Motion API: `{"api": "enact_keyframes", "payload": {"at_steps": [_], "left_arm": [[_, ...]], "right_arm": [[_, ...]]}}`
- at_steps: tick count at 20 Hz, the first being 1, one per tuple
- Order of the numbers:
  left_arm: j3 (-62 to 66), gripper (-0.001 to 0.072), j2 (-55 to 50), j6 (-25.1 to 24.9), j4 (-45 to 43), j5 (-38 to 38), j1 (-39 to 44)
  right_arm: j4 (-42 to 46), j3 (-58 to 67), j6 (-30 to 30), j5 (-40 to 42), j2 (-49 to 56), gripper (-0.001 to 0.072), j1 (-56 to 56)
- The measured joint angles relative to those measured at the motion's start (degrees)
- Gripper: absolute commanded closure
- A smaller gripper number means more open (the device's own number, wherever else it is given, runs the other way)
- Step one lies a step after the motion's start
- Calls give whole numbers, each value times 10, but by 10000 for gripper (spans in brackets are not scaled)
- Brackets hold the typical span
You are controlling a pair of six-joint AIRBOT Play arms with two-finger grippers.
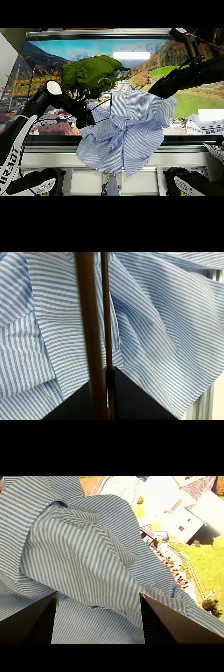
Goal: Fold the clothes and pants, and hang the long-sleeved shirts on hangers.
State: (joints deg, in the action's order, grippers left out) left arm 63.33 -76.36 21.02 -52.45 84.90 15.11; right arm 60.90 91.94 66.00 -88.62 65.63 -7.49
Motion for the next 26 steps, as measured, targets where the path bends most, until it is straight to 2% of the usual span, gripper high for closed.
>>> {"api": "enact_keyframes", "payload": {"at_steps": [6,13,17,21,26], "left_arm": [[0,696,0,0,0,0,0],[0,696,0,0,0,0,0],[0,696,0,0,0,0,0],[0,696,0,0,0,0,0],[0,696,0,0,0,0,0]], "right_arm": [[-42,-9,-167,-4,20,150,74],[-246,-80,-417,-80,95,150,240],[-331,-117,-563,-138,165,149,279],[-355,-127,-614,-158,211,149,273],[-366,-129,-640,-163,245,150,234]]}}
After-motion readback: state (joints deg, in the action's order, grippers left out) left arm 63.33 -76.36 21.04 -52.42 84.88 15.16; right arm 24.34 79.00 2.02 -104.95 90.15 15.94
